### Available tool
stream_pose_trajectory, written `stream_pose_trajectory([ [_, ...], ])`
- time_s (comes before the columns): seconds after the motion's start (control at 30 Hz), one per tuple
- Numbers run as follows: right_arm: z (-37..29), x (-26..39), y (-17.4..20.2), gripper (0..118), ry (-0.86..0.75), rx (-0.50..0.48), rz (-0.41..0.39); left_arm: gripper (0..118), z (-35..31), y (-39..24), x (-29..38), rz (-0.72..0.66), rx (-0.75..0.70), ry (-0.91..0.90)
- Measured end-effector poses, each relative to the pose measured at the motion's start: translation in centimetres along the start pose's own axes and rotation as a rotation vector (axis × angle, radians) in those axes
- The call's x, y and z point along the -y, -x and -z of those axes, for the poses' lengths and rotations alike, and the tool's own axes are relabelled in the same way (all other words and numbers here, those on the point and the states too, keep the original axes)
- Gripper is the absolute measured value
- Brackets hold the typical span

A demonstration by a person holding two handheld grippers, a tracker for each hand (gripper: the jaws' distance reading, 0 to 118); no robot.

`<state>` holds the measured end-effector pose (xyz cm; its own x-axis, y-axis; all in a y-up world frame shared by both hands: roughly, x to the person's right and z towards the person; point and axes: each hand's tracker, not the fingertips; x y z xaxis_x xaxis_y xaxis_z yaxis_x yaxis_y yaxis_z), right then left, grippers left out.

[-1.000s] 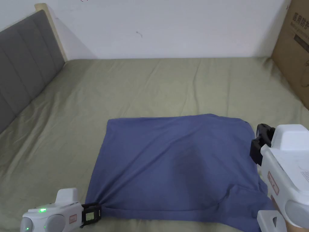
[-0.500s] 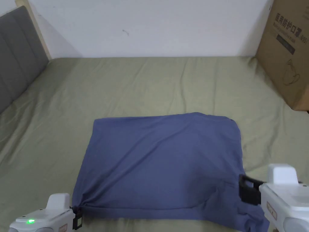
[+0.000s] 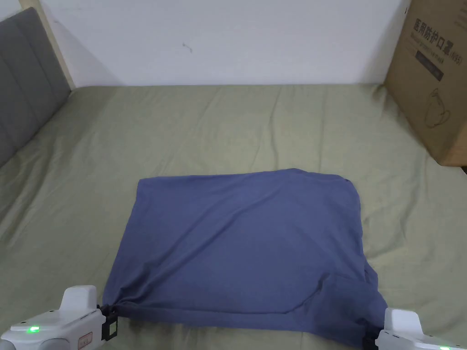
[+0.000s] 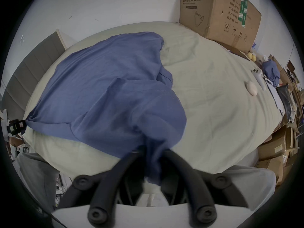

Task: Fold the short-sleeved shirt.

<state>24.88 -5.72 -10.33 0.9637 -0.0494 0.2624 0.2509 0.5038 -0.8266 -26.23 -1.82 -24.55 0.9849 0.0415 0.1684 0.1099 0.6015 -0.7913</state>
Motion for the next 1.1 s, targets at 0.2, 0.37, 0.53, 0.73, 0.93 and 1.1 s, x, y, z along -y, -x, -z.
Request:
stream_pose_trajectory([
  [0.2,-4.0,-2.8,0.3,7,-0.141,-0.030,-0.003,5,-0.6,0.1,-1.4,-0.018,0.005,-0.027],
  [0.37,-6.8,-7.6,1.0,7,-0.275,-0.040,-0.029,5,-0.5,0.2,-5.1,-0.022,0.001,-0.085],
  [0.53,-5.8,-12.8,1.5,7,-0.292,-0.041,-0.046,5,1.1,-0.3,-9.8,-0.022,-0.008,-0.107],
  [0.73,-0.7,-17.8,1.1,7,-0.237,-0.031,-0.019,5,5.5,-1.1,-14.1,0.010,-0.029,-0.057],
  [0.93,6.0,-20.3,0.6,7,-0.117,-0.021,0.033,5,11.7,-2.3,-15.9,0.019,-0.052,0.056],
  [1.1,10.2,-20.4,0.6,7,-0.048,0.013,0.056,5,15.2,-2.9,-15.6,0.003,-0.063,0.117],
])
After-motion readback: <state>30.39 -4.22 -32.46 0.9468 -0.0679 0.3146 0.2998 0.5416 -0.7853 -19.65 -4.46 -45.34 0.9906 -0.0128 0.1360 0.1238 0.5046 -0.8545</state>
